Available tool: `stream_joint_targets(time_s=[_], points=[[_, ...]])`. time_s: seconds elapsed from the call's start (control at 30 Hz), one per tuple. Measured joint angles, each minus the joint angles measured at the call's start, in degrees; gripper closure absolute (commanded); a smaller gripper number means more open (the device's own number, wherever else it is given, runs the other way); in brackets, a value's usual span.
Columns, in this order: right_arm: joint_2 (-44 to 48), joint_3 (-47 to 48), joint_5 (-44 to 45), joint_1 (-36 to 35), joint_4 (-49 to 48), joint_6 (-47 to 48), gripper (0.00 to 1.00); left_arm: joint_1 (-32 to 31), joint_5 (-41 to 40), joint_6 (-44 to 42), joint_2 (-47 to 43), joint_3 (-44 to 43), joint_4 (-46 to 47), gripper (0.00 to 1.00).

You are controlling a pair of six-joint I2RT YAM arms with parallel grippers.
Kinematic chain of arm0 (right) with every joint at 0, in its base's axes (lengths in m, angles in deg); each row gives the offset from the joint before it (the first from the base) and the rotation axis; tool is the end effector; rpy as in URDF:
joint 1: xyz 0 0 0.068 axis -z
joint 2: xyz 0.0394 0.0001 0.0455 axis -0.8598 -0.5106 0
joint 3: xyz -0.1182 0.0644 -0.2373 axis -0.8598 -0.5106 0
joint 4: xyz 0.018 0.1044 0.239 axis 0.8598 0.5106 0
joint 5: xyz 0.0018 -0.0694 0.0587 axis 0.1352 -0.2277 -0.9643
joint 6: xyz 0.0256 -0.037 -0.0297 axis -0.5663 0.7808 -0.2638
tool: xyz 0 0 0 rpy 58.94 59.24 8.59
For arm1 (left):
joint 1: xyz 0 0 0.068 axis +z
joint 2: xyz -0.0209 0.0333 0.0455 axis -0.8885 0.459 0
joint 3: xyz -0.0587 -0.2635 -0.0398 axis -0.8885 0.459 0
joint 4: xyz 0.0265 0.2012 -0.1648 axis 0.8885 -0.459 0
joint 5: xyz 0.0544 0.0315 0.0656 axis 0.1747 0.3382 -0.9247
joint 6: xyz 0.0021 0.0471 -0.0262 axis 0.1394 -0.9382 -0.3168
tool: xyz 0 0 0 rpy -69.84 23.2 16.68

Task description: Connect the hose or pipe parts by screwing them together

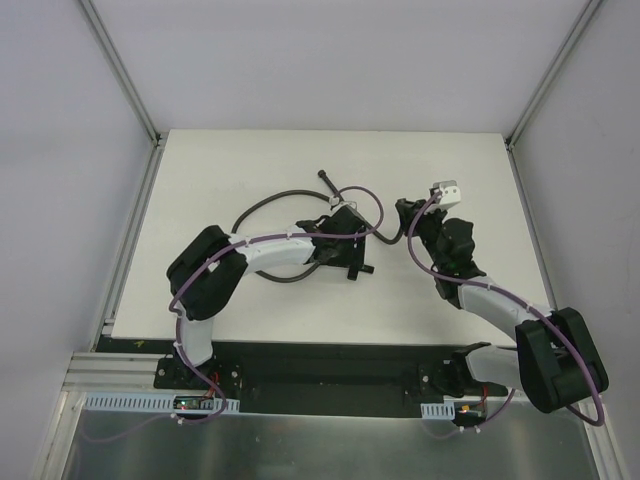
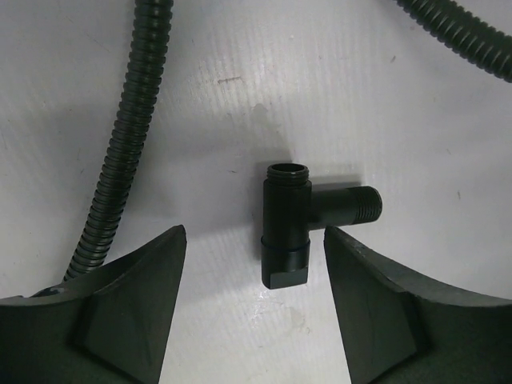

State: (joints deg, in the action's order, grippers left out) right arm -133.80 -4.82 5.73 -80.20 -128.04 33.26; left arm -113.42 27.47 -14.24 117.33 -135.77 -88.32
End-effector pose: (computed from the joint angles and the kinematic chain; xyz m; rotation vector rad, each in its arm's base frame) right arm 0.2397 0.0912 0.2444 -0.3232 1.4557 0.2177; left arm 0.2634 -0.3162 0.1871 0.2153 2.4700 -0.5804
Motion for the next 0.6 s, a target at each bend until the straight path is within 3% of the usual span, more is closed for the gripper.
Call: stream_joint_targets(time_s=[0.37, 0.6], points=[[0.0, -0.7, 0.0, 0.5, -2.6, -1.1, 0.90, -0.8, -0.3, -0.5, 2.0, -1.0, -0.9, 0.41], [0.0, -0.7, 0.0, 0.6, -2.7, -1.4, 0.90, -1.5, -0.2, -0.7, 2.0, -1.0, -1.8, 0.38]])
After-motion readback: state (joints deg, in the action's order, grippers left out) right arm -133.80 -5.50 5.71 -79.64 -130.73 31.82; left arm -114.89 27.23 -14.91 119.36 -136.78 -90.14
